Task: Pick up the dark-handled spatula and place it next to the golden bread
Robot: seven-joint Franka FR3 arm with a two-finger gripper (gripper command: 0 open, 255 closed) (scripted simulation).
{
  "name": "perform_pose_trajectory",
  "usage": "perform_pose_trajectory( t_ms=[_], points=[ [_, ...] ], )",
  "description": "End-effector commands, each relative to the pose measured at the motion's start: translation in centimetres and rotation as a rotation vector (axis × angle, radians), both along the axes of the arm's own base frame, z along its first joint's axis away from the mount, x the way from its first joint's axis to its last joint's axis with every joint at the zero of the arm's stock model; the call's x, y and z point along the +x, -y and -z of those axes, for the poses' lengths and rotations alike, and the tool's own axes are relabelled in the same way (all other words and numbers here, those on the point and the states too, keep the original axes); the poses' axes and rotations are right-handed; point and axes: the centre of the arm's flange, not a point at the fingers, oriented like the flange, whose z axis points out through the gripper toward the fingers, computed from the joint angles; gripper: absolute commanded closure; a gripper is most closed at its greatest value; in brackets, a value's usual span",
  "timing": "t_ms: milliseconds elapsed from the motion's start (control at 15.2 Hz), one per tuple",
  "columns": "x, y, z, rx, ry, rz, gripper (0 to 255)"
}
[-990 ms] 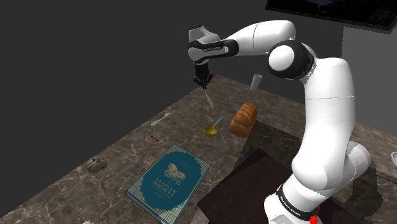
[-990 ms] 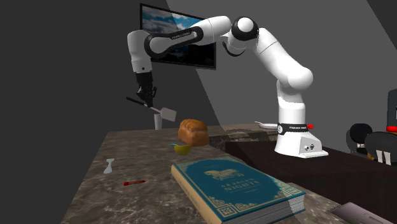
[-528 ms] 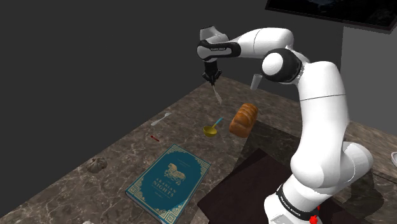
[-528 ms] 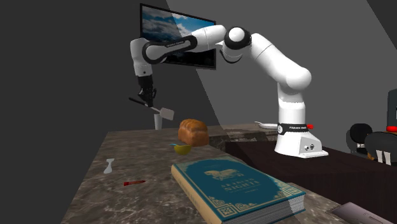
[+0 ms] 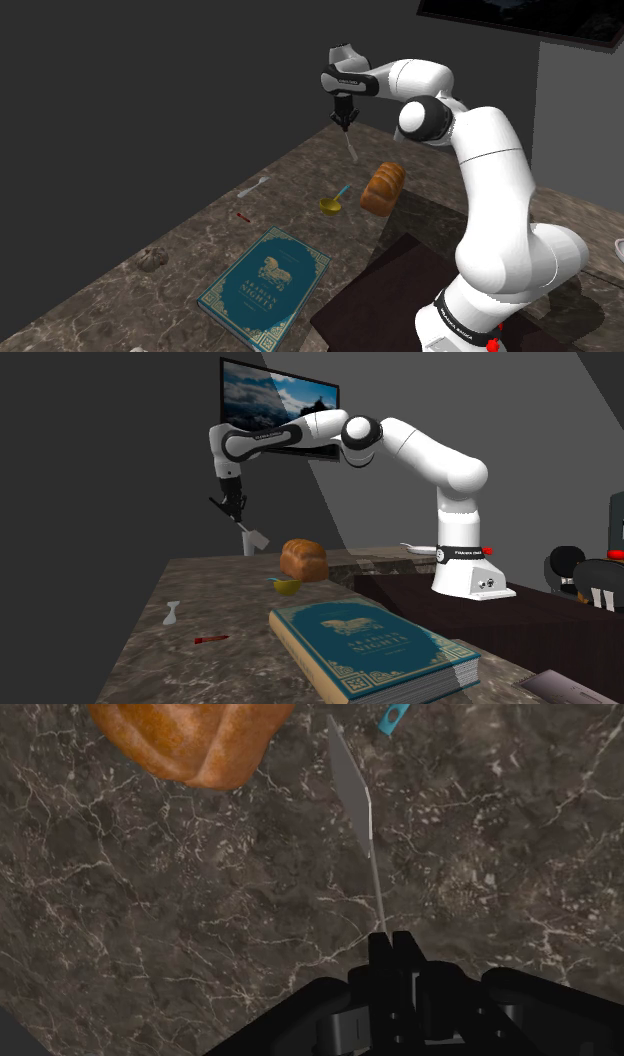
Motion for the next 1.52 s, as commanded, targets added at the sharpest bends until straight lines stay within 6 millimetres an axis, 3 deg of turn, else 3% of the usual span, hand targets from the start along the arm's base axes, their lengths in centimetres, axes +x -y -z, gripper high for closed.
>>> perform_pose_trajectory(
  t_ms=[0, 1452],
  points=[
    [0.0, 0.2, 0.9, 0.000, 0.000, -0.001, 255],
    [0.0, 0.2, 12.5, 0.000, 0.000, -0.001, 255]
  ],
)
